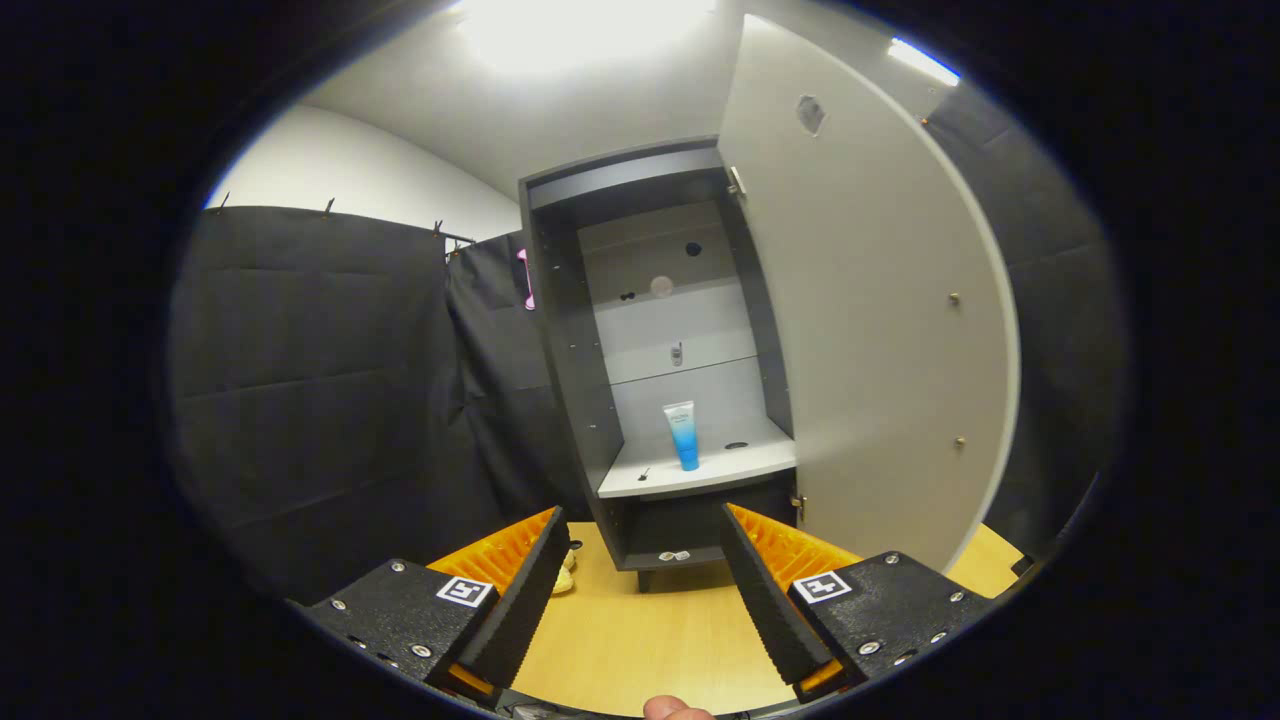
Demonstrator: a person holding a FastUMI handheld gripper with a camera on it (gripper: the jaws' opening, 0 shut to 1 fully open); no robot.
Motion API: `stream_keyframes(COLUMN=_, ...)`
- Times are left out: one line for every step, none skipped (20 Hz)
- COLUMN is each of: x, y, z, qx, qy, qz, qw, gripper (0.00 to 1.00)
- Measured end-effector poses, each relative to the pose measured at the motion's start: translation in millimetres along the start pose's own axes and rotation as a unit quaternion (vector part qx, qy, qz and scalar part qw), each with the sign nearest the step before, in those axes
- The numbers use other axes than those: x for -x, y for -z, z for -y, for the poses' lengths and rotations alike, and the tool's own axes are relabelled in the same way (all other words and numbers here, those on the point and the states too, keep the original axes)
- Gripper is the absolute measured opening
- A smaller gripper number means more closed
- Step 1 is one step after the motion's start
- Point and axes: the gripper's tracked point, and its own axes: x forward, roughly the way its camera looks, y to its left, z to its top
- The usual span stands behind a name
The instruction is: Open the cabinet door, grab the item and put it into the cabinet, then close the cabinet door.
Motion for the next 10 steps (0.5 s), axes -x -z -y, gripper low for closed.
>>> stream_keyframes(x=10.5, y=-6.0, z=19.4, qx=-0.001, qy=0.013, qz=0.006, qw=1.000, gripper=0.93)
stream_keyframes(x=19.2, y=-11.7, z=43.3, qx=0.002, qy=0.030, qz=0.014, qw=0.999, gripper=0.93)
stream_keyframes(x=28.3, y=-17.1, z=68.8, qx=0.002, qy=0.054, qz=0.016, qw=0.998, gripper=0.93)
stream_keyframes(x=37.7, y=-18.9, z=92.7, qx=-0.003, qy=0.073, qz=0.015, qw=0.997, gripper=0.93)
stream_keyframes(x=47.2, y=-22.7, z=108.9, qx=-0.013, qy=0.081, qz=0.019, qw=0.996, gripper=0.94)
stream_keyframes(x=55.1, y=-26.6, z=125.0, qx=-0.016, qy=0.089, qz=0.022, qw=0.996, gripper=0.94)
stream_keyframes(x=61.7, y=-26.9, z=142.9, qx=-0.014, qy=0.098, qz=0.022, qw=0.995, gripper=0.95)
stream_keyframes(x=63.3, y=-24.2, z=164.8, qx=-0.008, qy=0.110, qz=0.019, qw=0.994, gripper=0.95)
stream_keyframes(x=65.5, y=-25.7, z=183.0, qx=0.000, qy=0.117, qz=0.018, qw=0.993, gripper=0.95)
stream_keyframes(x=64.7, y=-27.5, z=196.8, qx=0.011, qy=0.122, qz=0.019, qw=0.992, gripper=0.95)
